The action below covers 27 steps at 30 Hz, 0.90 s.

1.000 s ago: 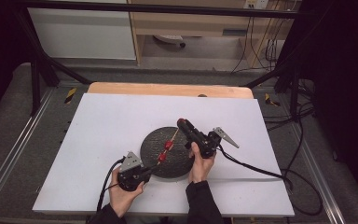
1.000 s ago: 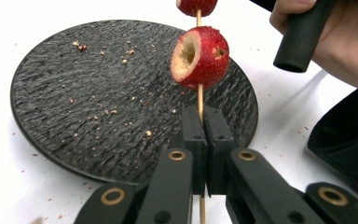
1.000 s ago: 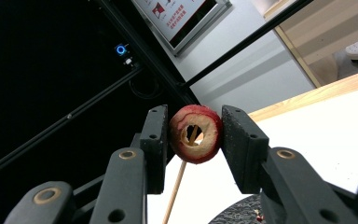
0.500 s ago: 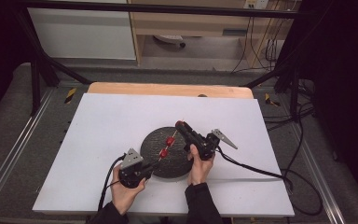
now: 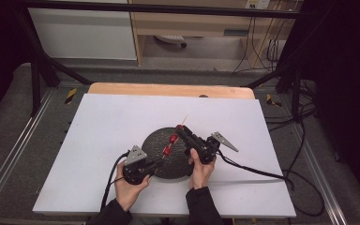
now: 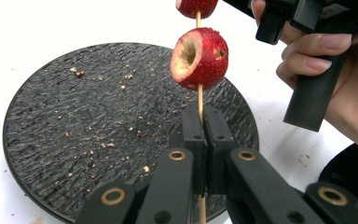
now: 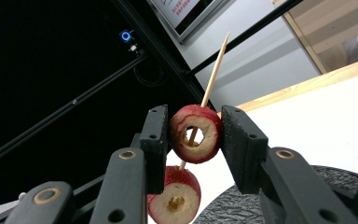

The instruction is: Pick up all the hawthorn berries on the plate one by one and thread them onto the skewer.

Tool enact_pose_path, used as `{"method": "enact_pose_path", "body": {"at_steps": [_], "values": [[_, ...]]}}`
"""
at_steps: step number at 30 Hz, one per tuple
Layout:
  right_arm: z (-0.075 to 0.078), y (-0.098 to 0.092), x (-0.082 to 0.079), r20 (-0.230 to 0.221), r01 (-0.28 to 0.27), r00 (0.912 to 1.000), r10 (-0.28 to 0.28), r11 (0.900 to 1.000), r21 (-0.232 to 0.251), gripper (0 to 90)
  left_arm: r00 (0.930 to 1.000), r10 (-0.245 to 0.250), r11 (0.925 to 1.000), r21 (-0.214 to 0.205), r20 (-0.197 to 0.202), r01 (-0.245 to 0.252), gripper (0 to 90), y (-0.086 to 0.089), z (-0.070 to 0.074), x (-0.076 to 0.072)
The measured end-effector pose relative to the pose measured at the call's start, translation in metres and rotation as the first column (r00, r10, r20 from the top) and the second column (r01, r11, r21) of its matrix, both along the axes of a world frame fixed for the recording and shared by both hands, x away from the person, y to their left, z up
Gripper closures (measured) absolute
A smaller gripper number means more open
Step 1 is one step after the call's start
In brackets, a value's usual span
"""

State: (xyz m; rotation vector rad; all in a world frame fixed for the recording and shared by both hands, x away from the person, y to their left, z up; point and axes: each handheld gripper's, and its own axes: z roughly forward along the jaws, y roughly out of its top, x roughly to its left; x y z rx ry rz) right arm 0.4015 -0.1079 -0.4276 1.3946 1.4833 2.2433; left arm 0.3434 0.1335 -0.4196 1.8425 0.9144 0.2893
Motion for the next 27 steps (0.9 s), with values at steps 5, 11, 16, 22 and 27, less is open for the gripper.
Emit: {"method": "enact_pose_path", "body": {"at_steps": [5,11,16,22,27], "values": [[0.005,-0.004,0.001,-0.004,-0.015,0.9999,0.015,0.9989,-0.044,52.0,0.9999,-0.011,0.9999,0.006,-0.006,0.011,88.7,0.004,-0.001,-0.001],[0.016,-0.016,0.002,-0.003,-0.05,0.9987,0.05,0.9831,-0.176,33.1,0.9996,-0.016,0.9995,0.025,-0.025,0.017,88.6,0.016,-0.004,-0.001],[0.019,-0.027,0.006,-0.034,-0.106,0.9944,0.1,0.9426,-0.317,17.8,0.9994,-0.016,0.9993,0.033,-0.032,0.017,88.6,0.028,-0.005,0.0],[0.015,-0.036,0.006,-0.07,-0.18,0.9834,0.167,0.8605,-0.476,7.4,0.9991,-0.007,0.9988,0.048,-0.042,0.009,88.6,0.039,-0.004,0.0],[0.007,-0.046,0.004,-0.129,-0.234,0.972,0.196,0.768,-0.596,3.5,0.9987,-0.008,0.9978,0.065,-0.051,0.011,88.6,0.045,0.002,0.001]]}}
